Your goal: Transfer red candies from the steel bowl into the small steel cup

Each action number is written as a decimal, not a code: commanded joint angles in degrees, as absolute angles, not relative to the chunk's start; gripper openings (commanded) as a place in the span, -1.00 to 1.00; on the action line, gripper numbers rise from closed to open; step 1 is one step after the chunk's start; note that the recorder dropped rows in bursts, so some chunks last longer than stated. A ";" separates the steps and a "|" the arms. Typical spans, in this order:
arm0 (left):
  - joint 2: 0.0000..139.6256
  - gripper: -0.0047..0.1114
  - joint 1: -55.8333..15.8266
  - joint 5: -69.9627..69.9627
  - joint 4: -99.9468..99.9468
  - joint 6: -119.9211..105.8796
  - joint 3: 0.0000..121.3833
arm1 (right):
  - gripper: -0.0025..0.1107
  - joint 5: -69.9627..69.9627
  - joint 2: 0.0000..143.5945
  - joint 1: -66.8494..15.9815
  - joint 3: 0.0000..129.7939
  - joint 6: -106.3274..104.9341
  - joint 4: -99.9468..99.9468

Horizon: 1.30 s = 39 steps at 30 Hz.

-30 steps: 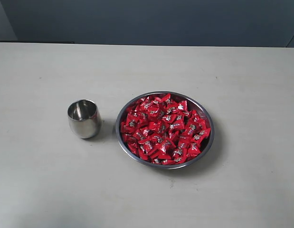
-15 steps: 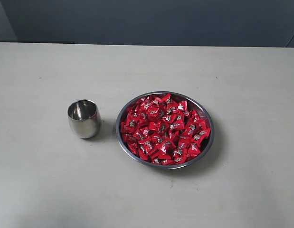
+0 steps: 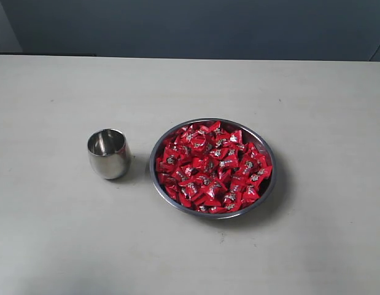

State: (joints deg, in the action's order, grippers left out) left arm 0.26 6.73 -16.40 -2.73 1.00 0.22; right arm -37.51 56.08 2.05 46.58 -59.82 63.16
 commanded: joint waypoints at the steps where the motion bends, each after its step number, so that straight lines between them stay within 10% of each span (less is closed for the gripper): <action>1: 0.00 -0.91 6.77 -16.29 -2.57 1.12 0.00 | -0.97 -41.37 65.21 2.19 47.91 -63.80 64.39; 39: 0.00 -0.91 6.77 -16.29 -2.57 1.12 0.00 | -0.77 -35.25 95.29 -22.33 47.91 -62.76 58.56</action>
State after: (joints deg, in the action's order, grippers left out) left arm 0.26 6.73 -16.40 -2.73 1.00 0.22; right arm -35.84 95.01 -22.02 47.49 -65.22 59.91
